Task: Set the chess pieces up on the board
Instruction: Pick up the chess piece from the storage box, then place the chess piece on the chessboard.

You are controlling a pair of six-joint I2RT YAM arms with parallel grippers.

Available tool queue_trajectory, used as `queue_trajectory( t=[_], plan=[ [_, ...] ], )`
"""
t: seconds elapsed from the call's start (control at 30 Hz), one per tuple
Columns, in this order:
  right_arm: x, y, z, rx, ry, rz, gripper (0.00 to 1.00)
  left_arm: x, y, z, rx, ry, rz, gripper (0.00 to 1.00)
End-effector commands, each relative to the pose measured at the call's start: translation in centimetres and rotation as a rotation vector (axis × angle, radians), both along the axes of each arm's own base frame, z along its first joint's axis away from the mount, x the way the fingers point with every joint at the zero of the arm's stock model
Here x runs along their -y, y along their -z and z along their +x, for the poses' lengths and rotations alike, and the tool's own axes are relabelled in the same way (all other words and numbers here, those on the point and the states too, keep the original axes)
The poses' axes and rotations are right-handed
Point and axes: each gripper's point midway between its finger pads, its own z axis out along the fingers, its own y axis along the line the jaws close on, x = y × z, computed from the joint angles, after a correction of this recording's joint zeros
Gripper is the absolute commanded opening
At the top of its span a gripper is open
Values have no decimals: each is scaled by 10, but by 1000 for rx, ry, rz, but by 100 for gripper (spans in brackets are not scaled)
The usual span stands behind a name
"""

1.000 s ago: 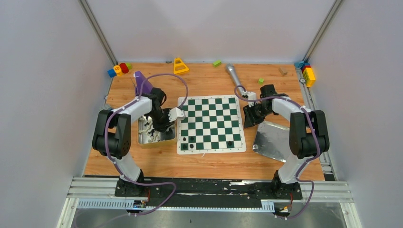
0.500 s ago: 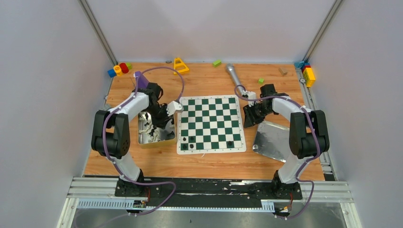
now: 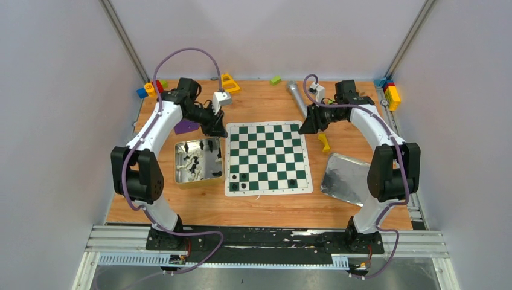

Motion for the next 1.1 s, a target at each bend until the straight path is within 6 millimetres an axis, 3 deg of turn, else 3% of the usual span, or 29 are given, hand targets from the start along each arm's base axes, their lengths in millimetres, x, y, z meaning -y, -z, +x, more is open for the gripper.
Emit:
queue_trajectory(
  t=[0.0, 0.17, 0.27, 0.43, 0.57, 0.8, 1.07],
  plan=[
    [-25, -45, -1, 20, -79, 175, 34, 55, -46, -3, -145, 46, -290, 19],
    [-24, -32, 1, 8, -60, 159, 34, 105, -38, 6, -367, 38, -428, 19],
    [-18, -23, -1, 14, -38, 110, 33, 134, -13, 15, -466, 5, -411, 20],
    [-6, -11, -5, 34, -2, 26, 33, 170, 29, 3, -541, -6, -274, 21],
    [-1, -4, -12, 33, 4, -1, 33, 181, 46, -3, -515, -5, -145, 25],
    [4, 7, -16, 23, 15, -32, 33, 182, 77, -19, -414, 26, 67, 30],
    [7, 8, -20, 32, 23, -45, 33, 188, 99, -27, -353, 48, 184, 34]
  ],
)
